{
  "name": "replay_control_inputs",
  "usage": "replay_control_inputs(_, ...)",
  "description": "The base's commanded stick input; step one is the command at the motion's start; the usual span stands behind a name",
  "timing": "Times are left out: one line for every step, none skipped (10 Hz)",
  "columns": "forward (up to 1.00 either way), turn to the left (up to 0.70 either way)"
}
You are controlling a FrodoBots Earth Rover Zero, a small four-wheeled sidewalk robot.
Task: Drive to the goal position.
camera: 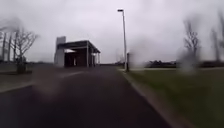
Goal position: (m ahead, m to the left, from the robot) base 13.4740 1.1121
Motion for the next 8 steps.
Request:
replay_control_inputs(1.00, 0.00)
replay_control_inputs(1.00, 0.00)
replay_control_inputs(1.00, 0.00)
replay_control_inputs(1.00, 0.00)
replay_control_inputs(1.00, 0.00)
replay_control_inputs(1.00, 0.00)
replay_control_inputs(1.00, 0.07)
replay_control_inputs(1.00, 0.26)
